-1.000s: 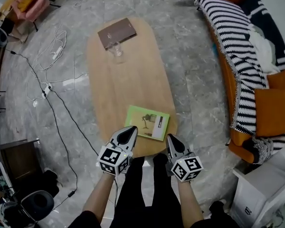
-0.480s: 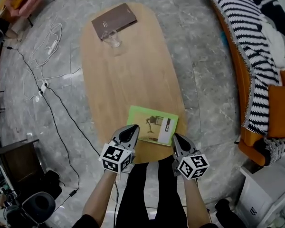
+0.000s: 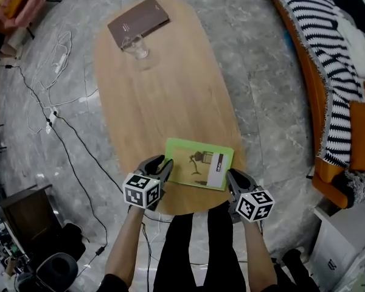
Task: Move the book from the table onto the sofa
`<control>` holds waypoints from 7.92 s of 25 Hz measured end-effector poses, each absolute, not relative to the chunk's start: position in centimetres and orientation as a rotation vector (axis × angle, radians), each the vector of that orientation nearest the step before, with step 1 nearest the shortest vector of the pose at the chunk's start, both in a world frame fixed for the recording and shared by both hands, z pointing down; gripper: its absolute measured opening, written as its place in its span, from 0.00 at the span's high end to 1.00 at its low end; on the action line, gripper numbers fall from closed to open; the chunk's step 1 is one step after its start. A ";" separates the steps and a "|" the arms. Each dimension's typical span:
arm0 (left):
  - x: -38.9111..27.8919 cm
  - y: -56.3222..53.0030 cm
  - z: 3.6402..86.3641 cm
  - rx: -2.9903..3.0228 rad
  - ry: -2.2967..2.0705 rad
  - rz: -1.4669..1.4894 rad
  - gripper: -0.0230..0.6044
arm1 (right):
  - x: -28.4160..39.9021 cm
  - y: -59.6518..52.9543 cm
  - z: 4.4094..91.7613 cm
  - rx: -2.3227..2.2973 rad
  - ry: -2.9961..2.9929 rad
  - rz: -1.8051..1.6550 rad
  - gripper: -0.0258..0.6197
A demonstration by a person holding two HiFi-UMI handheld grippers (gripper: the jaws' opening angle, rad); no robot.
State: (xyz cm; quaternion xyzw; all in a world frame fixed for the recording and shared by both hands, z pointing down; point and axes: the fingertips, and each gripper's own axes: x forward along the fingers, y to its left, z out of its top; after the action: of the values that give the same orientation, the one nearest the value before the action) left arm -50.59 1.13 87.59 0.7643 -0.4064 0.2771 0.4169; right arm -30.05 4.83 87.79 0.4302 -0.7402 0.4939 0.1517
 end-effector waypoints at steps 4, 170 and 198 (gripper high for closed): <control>-51.3 1.4 90.3 1.839 -0.950 0.726 0.70 | -29.9 5.1 90.2 1.224 -2.050 1.468 0.81; 28.7 -30.7 55.5 2.094 -0.246 0.849 0.82 | 46.2 -16.5 55.6 2.271 -1.984 1.734 0.87; 36.9 -49.5 57.5 2.142 -0.127 0.862 0.82 | 52.2 -33.1 57.7 2.402 -1.865 1.757 0.87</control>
State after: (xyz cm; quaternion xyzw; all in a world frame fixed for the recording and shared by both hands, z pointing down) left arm 36.87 -49.46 57.46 0.8477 -0.0502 0.3413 0.4029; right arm 52.16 -33.13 57.69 0.6723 -0.5218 0.4918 -0.1842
